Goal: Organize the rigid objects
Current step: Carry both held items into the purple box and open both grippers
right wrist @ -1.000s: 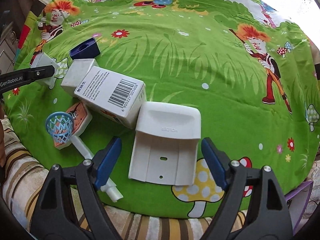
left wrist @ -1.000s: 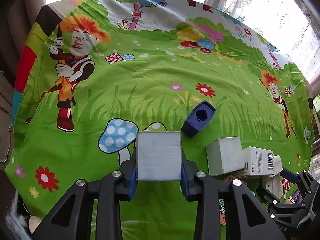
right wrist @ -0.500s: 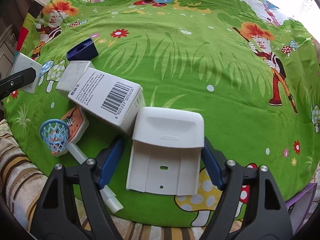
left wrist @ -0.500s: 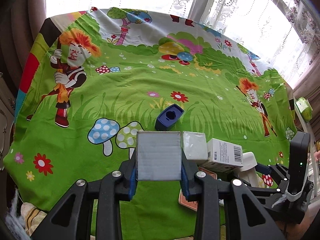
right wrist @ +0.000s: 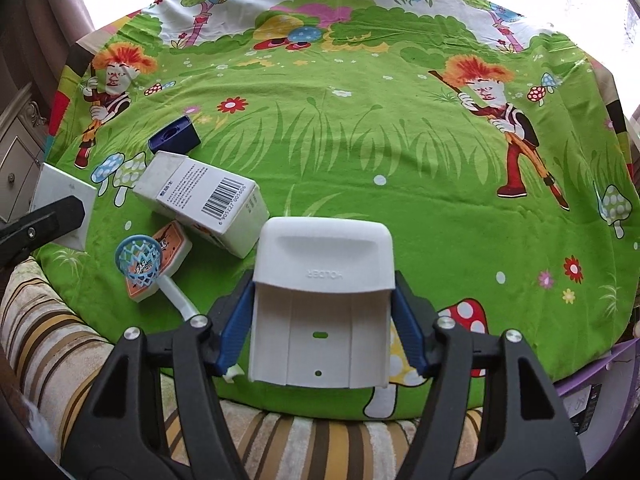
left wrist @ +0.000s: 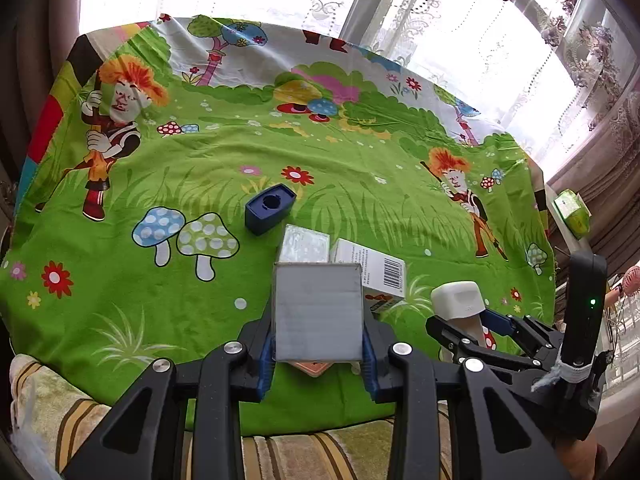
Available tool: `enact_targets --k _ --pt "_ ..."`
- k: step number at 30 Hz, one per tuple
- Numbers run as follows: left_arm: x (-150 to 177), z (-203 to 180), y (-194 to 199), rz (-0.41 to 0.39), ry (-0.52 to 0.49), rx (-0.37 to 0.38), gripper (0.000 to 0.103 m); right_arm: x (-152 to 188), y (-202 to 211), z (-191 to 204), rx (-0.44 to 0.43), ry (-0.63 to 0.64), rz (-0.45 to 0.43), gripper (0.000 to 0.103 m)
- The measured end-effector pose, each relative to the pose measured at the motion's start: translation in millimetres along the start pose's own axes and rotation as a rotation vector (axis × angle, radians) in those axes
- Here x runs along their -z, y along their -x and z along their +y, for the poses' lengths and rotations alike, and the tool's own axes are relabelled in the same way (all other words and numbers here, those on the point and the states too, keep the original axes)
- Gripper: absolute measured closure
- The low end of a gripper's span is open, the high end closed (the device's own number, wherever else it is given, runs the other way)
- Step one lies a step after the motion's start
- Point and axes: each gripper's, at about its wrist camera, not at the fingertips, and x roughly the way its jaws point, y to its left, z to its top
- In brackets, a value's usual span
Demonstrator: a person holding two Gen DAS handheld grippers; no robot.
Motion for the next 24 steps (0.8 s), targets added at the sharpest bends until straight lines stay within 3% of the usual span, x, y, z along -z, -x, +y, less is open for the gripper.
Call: enact_targets --k 11,24 --pt "25.6 -77.4 5.9 0.056 -0.118 0.113 0.068 45.4 67.1 -52.2 -0.008 -0.109 -0.086 0.035" --pt "80.5 -202.4 1.5 0.194 -0.345 0.292 0.067 155.1 125.3 -169.3 0.143 -0.288 -0.062 0.035"
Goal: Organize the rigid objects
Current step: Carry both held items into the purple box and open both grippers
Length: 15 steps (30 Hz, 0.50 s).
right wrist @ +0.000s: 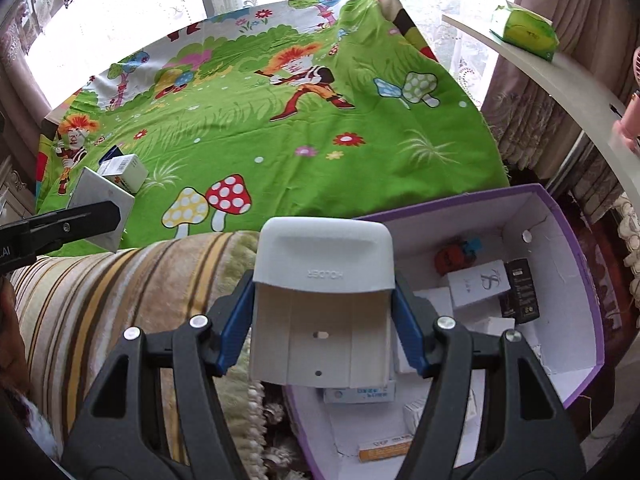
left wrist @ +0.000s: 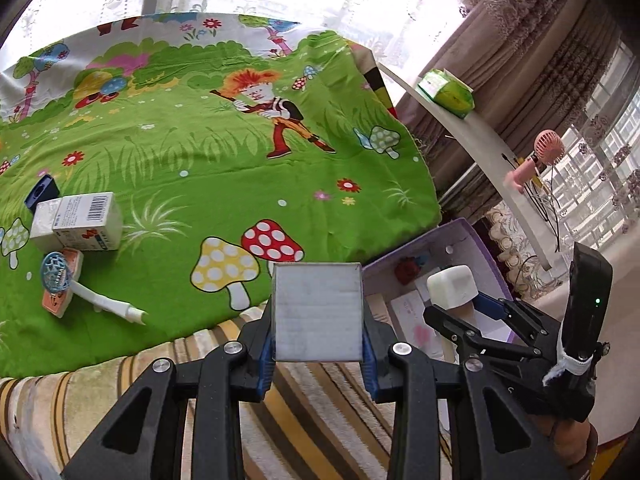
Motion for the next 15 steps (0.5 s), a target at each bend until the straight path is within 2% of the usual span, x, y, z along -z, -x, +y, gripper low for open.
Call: enact_targets --k 8,15 --pt "21.2 -78.1 -30.5 0.118 -0.140 0.112 0.067 34.3 10.9 -72.7 0.094 -0.105 0.023 0.035" --pt "41.0 -119.0 -52.2 0.225 -0.215 0.177 0.067 56.4 11.4 -108.4 0.130 -0.165 0.058 0.035"
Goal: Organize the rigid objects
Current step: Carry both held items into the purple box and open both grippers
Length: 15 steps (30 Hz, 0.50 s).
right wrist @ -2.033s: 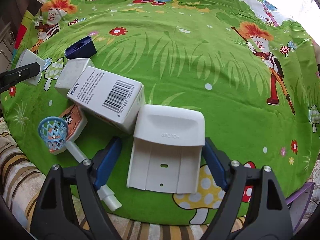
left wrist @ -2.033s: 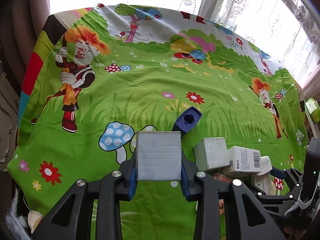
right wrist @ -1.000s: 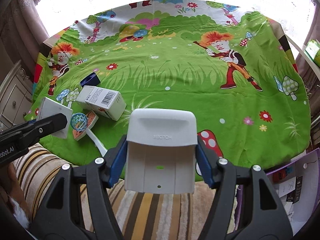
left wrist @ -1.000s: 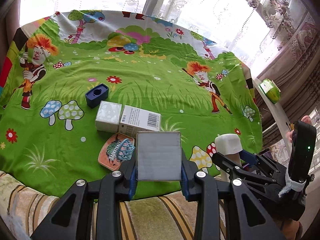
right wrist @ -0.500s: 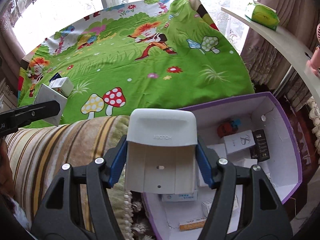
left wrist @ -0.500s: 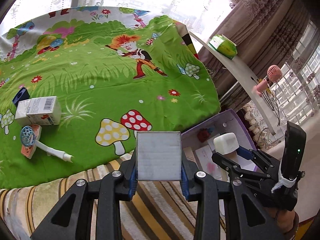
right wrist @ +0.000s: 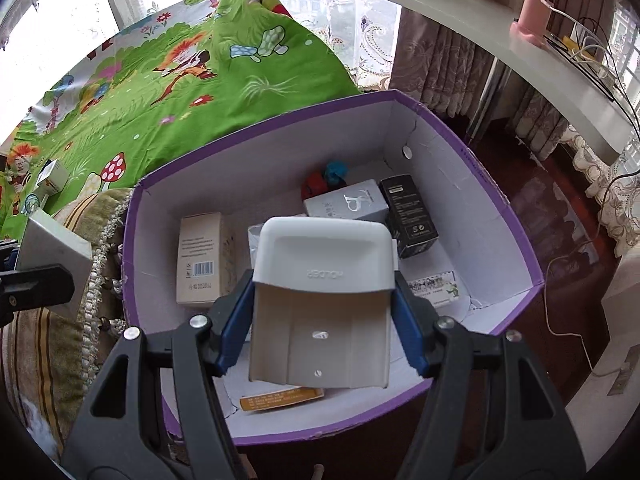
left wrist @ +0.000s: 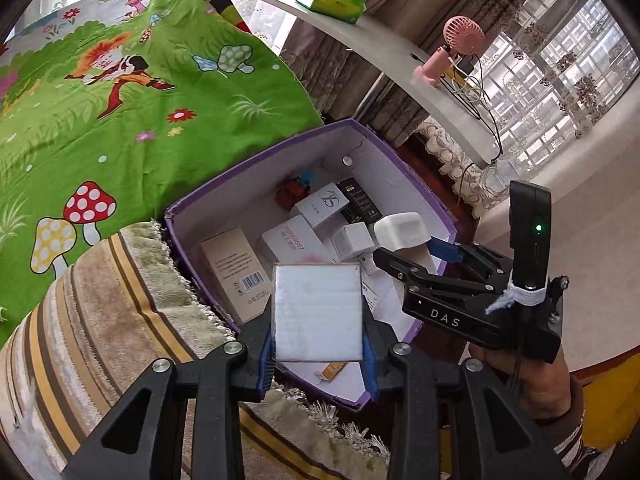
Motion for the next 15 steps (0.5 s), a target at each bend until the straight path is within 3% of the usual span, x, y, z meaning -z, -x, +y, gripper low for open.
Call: enact_targets --k 7,11,15 --pt "4.7 -15.2 -18.3 0.084 -0.024 0.037 0.063 6.6 -1.0 -12.6 -0.008 -0.028 0.017 0.035" --pt "3.3 -8.9 -16.4 0.073 0.005 0.040 0.051 5.7 -0.3 -11.0 -0.006 -0.018 0.016 0.035" --pt "2.1 -2.2 -11.6 0.059 0.024 0.037 0.050 5.0 0.3 -7.0 -0.008 -0.009 0.016 0.035"
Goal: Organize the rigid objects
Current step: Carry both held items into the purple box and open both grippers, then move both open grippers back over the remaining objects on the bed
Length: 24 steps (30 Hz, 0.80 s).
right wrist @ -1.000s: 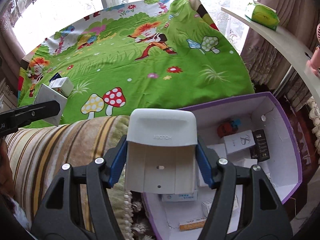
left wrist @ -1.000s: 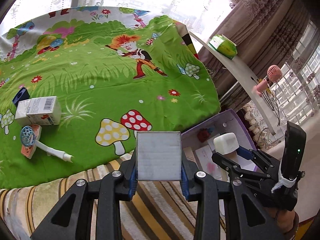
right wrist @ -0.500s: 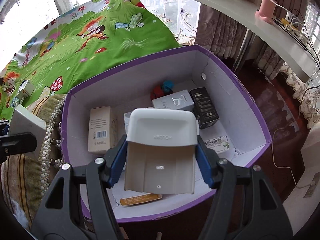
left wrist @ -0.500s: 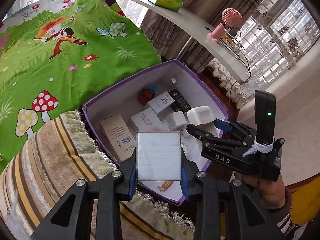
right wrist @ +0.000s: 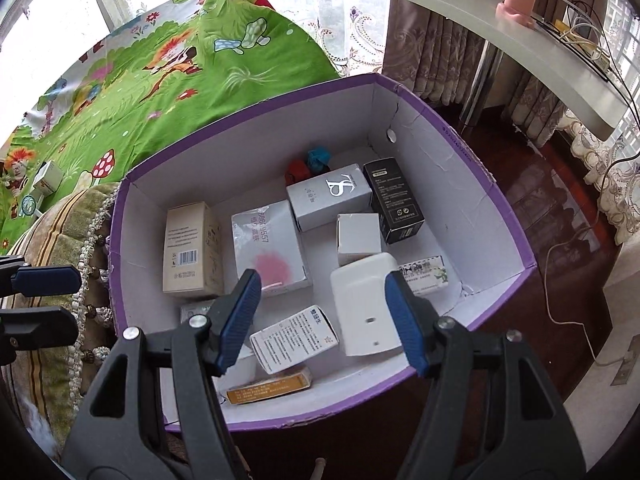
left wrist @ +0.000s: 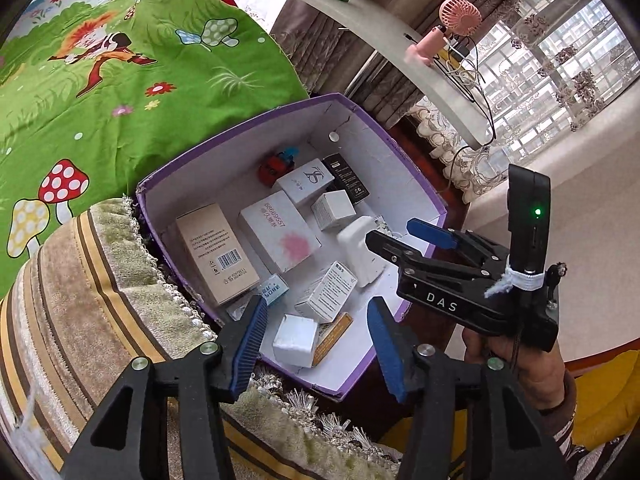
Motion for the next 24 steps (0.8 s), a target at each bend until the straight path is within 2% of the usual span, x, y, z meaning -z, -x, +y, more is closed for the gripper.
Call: enact_targets --k 5,12,24 --pt "-0.6 11.1 9.1 -0.029 0.025 -0.011 0.050 -1.9 2.6 9.9 0.000 0.030 -0.003 0.035" --pt "-0.5 34.9 30.1 -0.089 0.069 -0.036 0.050 -6.8 8.6 28.3 -0.068 0.051 -0.017 0.035" --pt "13.7 114.3 85.9 -0.212 0.213 -0.126 0.050 -17.4 13.1 87.6 -0.167 0.158 -0.025 0.035"
